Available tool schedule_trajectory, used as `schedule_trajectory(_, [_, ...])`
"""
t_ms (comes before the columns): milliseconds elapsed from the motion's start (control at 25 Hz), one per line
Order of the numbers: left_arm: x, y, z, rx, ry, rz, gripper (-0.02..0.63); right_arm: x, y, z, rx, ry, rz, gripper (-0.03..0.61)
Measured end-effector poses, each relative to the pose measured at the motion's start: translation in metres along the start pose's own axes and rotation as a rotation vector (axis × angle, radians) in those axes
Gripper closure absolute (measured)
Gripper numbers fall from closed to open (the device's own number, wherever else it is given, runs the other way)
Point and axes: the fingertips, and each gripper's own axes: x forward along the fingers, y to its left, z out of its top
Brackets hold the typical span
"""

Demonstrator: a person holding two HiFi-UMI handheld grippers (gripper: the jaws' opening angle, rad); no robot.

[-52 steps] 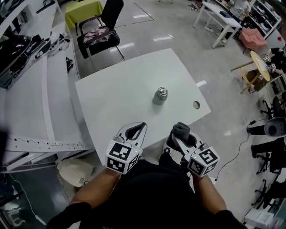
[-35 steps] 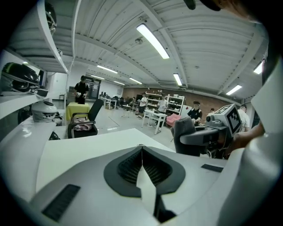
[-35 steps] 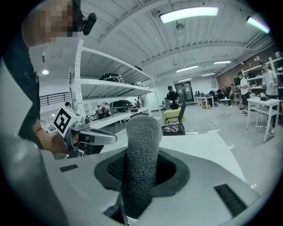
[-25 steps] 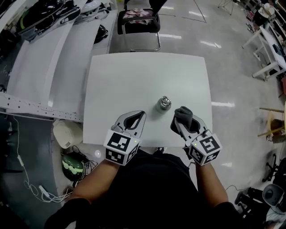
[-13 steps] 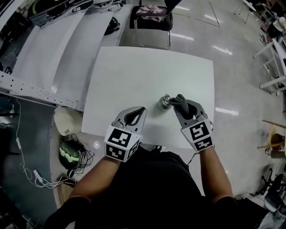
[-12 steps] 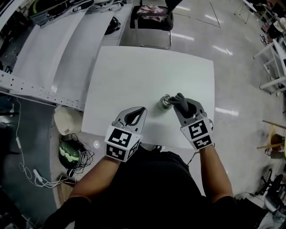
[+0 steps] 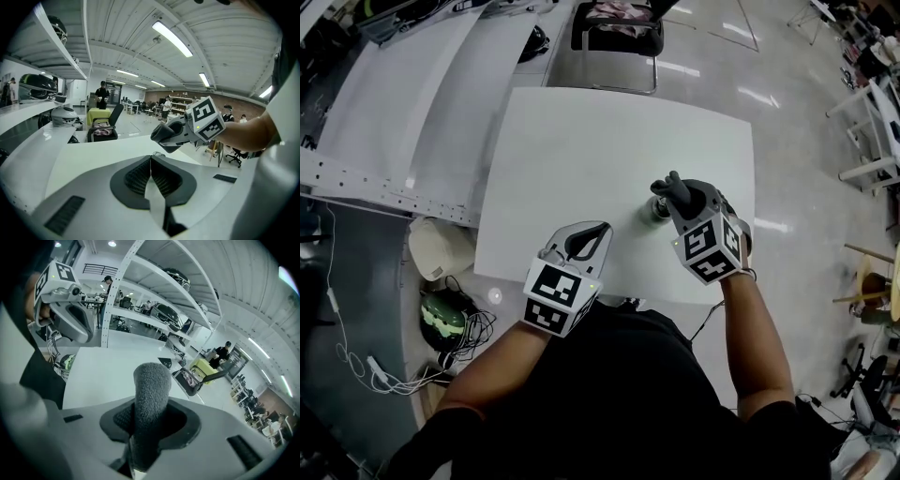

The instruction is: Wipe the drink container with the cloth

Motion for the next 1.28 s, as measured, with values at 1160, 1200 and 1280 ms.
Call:
schedule_trajectory(1160, [-0.01, 0.027, -0.017, 0.001, 0.009, -0.108, 0.597, -0.002, 0.062, -0.014, -0.182, 0.156, -0.185, 0.462])
schedule_trajectory(1200, [-0.01, 0.027, -0.018, 0.001, 0.011, -0.108, 0.597, -0.002, 0.065, -0.016, -0.181, 0.158, -0.181, 0.462])
schedule_trajectory(1280, [-0.011, 0.026, -0.019, 0.001, 0.013, -0.111, 0.597, 0.0, 0.072, -0.018, -0.184, 0.16, -0.172, 0.462])
